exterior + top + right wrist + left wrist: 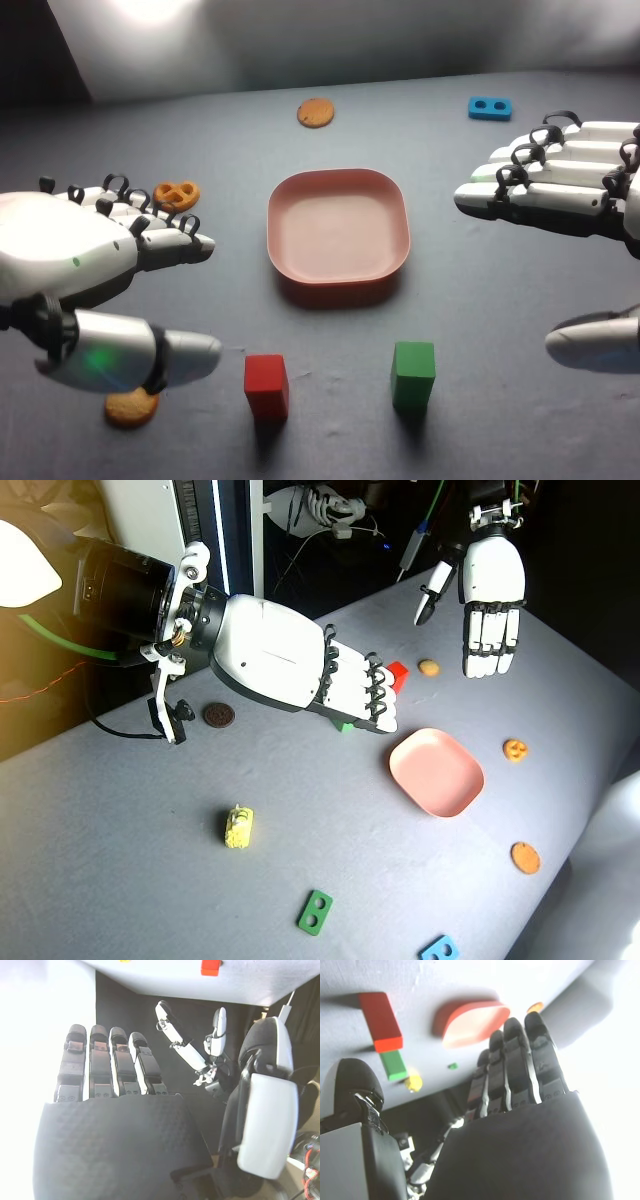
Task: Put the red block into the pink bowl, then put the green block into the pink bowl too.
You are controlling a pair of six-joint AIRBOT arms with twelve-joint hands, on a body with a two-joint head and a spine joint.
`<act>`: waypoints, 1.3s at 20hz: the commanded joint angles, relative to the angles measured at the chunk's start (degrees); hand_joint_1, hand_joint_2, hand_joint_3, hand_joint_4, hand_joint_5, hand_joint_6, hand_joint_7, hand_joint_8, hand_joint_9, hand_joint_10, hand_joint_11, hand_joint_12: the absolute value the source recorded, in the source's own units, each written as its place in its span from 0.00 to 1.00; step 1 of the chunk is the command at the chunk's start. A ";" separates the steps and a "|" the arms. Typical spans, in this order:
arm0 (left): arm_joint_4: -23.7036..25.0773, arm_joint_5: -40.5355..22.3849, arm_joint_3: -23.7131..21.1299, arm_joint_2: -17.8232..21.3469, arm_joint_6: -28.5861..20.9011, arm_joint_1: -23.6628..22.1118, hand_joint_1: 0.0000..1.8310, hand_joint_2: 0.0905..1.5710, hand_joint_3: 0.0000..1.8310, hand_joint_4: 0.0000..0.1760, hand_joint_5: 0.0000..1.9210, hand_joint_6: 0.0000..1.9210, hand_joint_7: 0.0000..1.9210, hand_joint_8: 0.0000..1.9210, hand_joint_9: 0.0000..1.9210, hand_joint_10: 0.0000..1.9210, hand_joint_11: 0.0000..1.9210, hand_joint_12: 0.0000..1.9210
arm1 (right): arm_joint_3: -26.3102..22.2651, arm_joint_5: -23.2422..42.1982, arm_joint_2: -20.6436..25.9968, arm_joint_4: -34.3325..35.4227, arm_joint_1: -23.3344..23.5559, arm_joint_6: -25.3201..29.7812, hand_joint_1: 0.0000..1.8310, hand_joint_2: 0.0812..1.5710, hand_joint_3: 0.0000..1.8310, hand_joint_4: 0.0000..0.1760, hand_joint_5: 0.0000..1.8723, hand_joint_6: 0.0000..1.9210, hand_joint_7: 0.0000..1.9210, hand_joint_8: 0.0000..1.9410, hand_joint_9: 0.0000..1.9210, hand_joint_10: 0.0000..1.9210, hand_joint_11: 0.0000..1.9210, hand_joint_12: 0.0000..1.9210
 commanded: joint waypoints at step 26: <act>-13.55 -17.74 -3.33 -11.88 15.23 0.63 0.13 0.67 0.00 0.00 0.08 0.00 0.05 0.00 0.02 0.00 0.00 0.00 | -0.76 -1.35 0.27 21.43 0.44 -10.11 0.13 0.70 0.00 0.00 0.09 0.00 0.07 0.00 0.05 0.00 0.00 0.16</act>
